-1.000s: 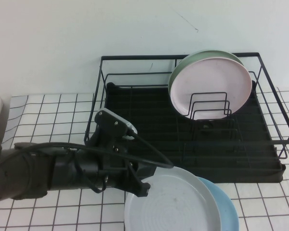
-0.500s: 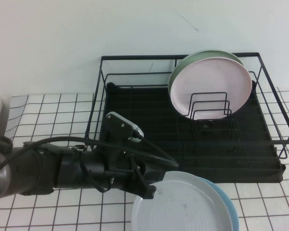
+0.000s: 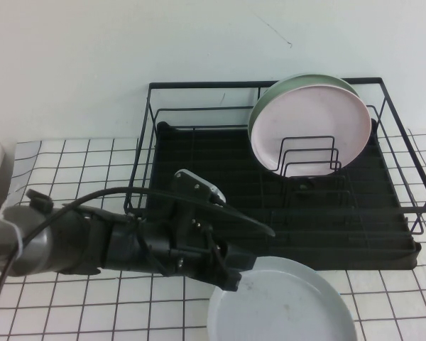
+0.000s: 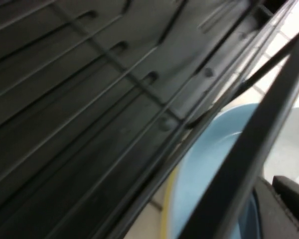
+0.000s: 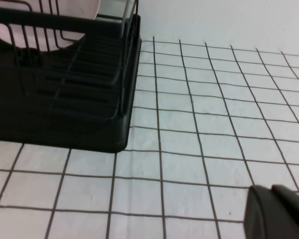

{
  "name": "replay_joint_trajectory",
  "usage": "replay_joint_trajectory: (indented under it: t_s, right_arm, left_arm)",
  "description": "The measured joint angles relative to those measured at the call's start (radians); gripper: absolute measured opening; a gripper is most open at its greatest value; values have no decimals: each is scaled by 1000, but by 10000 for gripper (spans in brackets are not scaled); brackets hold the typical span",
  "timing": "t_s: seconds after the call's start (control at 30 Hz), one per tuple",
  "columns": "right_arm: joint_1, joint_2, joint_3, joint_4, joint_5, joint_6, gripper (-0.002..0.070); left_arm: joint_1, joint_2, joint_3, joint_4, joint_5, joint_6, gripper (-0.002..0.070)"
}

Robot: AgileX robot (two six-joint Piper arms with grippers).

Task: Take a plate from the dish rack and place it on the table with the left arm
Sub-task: Place the plate from the table

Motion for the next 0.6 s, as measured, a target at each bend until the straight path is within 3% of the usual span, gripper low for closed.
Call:
replay_joint_trajectory:
  t_s: [0.17, 0.4, 0.5, 0.6]
  right_arm:
    - [0, 0, 0, 0, 0, 0, -3]
    - [0, 0, 0, 0, 0, 0, -3]
    - [0, 0, 0, 0, 0, 0, -3]
    - [0, 0, 0, 0, 0, 0, -3]
  left_arm:
    - [-23, 27, -28, 0, 37, 26, 29]
    - [-28, 27, -35, 0, 14, 56, 212]
    - [-28, 27, -35, 0, 12, 64, 228]
    - [-28, 27, -35, 0, 12, 66, 190]
